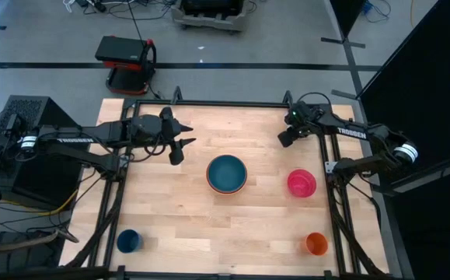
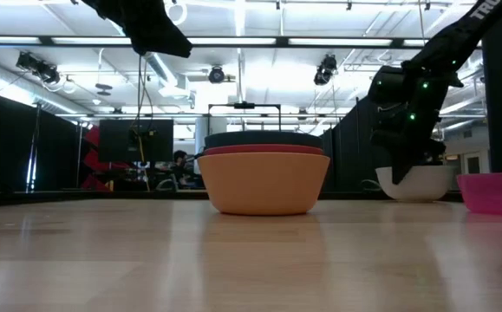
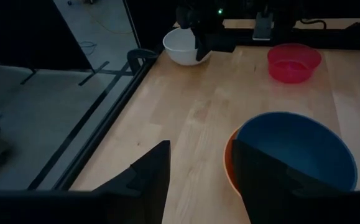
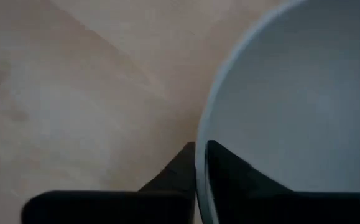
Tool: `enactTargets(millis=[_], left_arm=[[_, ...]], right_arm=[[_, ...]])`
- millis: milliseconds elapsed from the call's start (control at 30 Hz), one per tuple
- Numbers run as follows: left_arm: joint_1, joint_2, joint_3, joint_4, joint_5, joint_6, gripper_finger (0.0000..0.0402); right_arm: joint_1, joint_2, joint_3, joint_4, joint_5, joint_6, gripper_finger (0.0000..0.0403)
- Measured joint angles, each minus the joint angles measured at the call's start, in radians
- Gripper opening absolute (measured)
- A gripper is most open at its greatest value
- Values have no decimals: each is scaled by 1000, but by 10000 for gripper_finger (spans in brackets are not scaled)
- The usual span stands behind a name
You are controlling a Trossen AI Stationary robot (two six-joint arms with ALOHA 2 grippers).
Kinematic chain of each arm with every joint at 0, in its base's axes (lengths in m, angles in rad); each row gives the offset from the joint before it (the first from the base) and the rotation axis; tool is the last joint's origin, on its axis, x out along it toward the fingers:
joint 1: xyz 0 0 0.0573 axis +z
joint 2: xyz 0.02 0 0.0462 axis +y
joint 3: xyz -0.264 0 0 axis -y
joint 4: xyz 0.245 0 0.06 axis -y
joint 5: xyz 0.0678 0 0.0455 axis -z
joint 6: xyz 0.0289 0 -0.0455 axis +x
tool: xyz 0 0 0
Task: Nest bowls inside each other
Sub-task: Stack the white bowl on top of the blue bowl
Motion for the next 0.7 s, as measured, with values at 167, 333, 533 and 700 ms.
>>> enactTargets(millis=[167,333,533,700], left_arm=[[0,0,0,0,0,-7,159],[0,0,0,0,0,-12,158],[0,0,0,0,0,-12,158],[0,-4,0,0,-1,-7,158]], right_arm=[[19,0,23,11,-43,-11,36],[80,-15,76,-2,-87,-14,1],[307,-51,232,-11,-101,-21,0],[518,-46,347,19,-101,-106,0]])
